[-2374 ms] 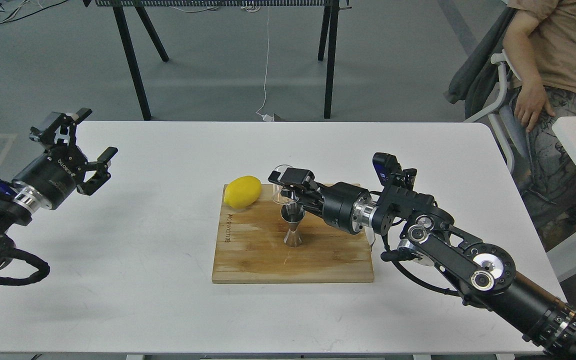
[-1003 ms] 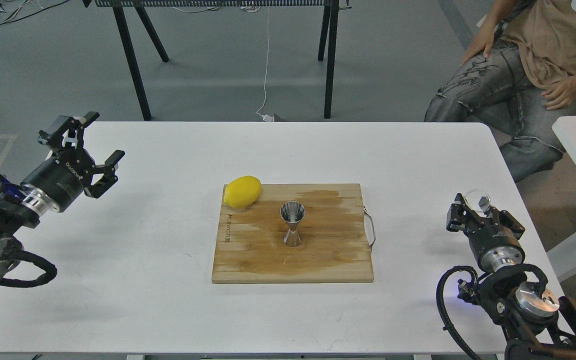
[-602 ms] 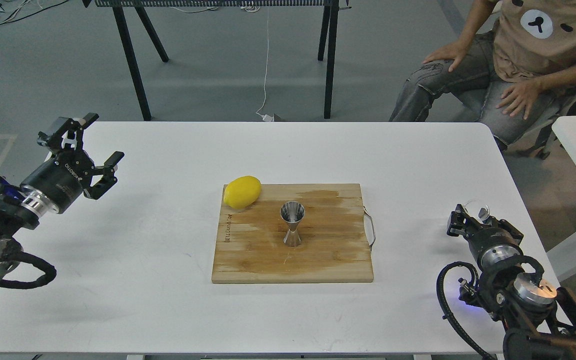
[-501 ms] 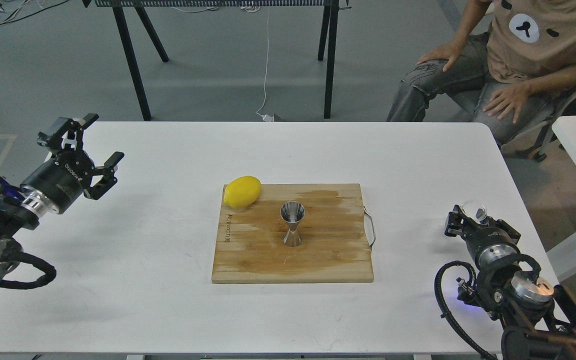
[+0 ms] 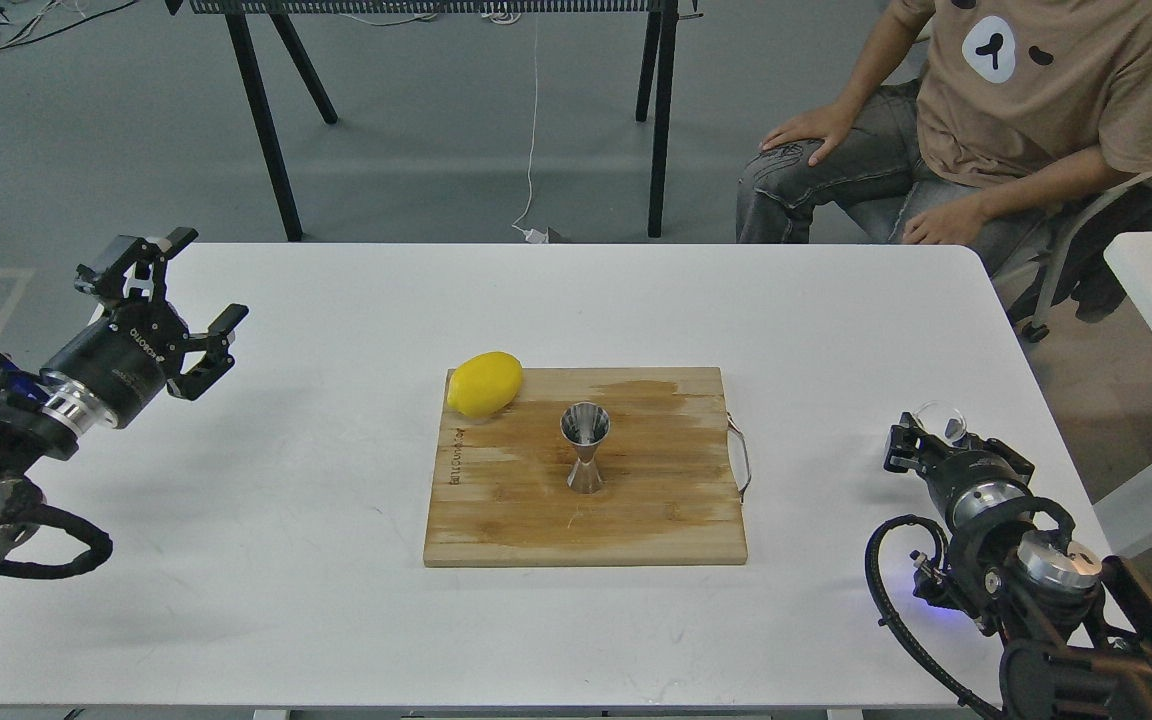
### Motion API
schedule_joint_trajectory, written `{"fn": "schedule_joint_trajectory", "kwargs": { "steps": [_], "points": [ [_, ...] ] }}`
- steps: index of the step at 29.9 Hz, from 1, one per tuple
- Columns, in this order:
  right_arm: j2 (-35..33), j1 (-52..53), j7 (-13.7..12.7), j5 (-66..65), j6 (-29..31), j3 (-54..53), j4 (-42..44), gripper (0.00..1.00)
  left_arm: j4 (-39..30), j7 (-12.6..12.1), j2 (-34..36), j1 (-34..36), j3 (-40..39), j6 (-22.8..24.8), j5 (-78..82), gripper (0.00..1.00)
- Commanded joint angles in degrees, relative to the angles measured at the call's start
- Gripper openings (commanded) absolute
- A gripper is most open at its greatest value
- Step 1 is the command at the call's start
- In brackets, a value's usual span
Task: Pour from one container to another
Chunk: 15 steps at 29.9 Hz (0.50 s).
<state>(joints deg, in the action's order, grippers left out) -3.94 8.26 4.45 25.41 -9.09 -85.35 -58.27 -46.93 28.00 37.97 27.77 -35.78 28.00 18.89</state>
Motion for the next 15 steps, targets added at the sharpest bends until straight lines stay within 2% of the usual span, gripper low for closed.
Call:
{"fn": "schedule_joint_trajectory", "kwargs": {
  "steps": [1, 8, 15],
  "points": [
    [0.0, 0.0, -0.1, 0.0, -0.7, 0.3, -0.1, 0.52, 0.0, 0.0, 0.0, 0.0, 0.0, 0.0, 0.0, 0.98],
    [-0.1, 0.0, 0.0, 0.0, -0.8, 1.9, -0.1, 0.57, 0.0, 0.0, 0.1, 0.0, -0.1, 0.0, 0.0, 0.98],
    [-0.1, -0.2, -0.1, 0.0, -0.8, 1.9, -0.3, 0.68, 0.0, 0.0, 0.1, 0.0, -0.1, 0.0, -0.1, 0.98]
  ]
}}
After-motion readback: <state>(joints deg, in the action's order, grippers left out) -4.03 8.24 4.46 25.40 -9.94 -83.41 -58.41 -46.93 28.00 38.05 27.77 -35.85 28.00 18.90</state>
